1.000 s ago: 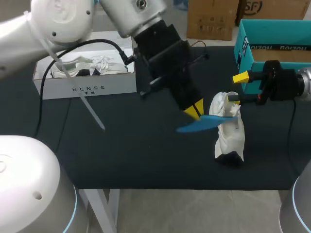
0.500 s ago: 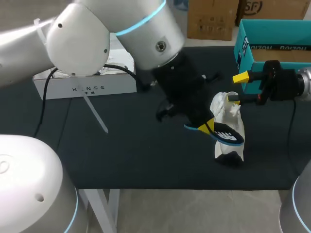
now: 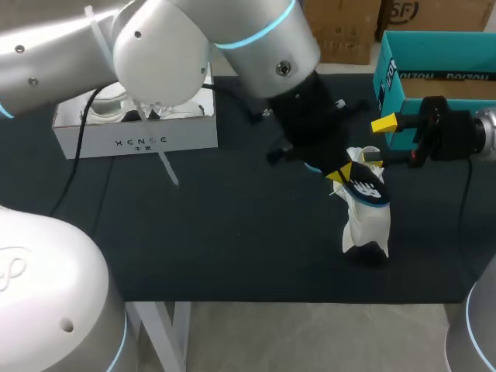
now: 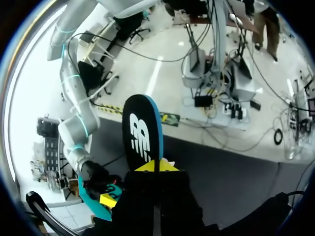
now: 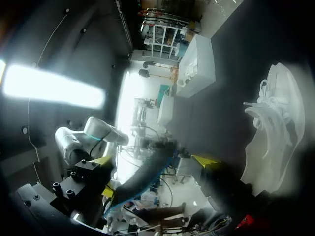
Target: Take the shoe out of the shoebox, open the shoe tongue, remove and reinsert the insole, then place the shoe into the shoebox
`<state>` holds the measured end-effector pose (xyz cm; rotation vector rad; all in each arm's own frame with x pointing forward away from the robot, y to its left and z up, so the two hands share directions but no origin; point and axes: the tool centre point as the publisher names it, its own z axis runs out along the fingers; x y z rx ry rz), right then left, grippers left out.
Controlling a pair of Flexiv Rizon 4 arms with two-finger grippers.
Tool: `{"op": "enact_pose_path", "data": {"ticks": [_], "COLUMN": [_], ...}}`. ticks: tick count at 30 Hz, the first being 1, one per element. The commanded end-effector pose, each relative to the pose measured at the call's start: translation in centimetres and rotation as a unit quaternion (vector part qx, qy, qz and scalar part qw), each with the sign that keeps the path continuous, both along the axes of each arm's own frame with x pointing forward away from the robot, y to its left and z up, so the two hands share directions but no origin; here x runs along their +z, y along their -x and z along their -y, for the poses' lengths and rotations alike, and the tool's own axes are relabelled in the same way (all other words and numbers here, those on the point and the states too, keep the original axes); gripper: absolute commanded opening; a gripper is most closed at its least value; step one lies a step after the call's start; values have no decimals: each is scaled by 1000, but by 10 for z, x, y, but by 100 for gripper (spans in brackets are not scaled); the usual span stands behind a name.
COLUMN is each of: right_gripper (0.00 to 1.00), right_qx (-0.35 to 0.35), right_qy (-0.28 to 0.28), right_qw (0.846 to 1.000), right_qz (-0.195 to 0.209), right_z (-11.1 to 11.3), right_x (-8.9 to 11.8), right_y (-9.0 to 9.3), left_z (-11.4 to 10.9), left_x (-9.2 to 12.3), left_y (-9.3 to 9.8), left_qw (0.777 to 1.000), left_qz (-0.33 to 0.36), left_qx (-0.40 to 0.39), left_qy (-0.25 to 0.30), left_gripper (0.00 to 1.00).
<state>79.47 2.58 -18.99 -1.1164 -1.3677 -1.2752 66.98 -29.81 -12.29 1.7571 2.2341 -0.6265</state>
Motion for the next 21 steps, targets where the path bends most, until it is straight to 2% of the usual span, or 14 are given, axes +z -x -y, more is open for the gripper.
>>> {"op": "enact_pose_path", "data": {"ticks": [1,2,21], "right_gripper": [100,100,100], "right_qx": [0,0,0], "right_qy": [0,0,0], "right_qw": [1000,1000,1000], "right_qz": [0,0,0], "right_z": [0,0,0], "right_x": [0,0,0], "right_y": [0,0,0], "left_z": [26,25,25], "left_x": [-7,-8,-8], "left_y": [-21,-23,-23], "left_qw": [998,996,996], "left_qz": [-60,-88,-88], "left_qx": [-13,-32,-32], "left_qy": [-3,2,2], "left_gripper": [0,0,0]}}
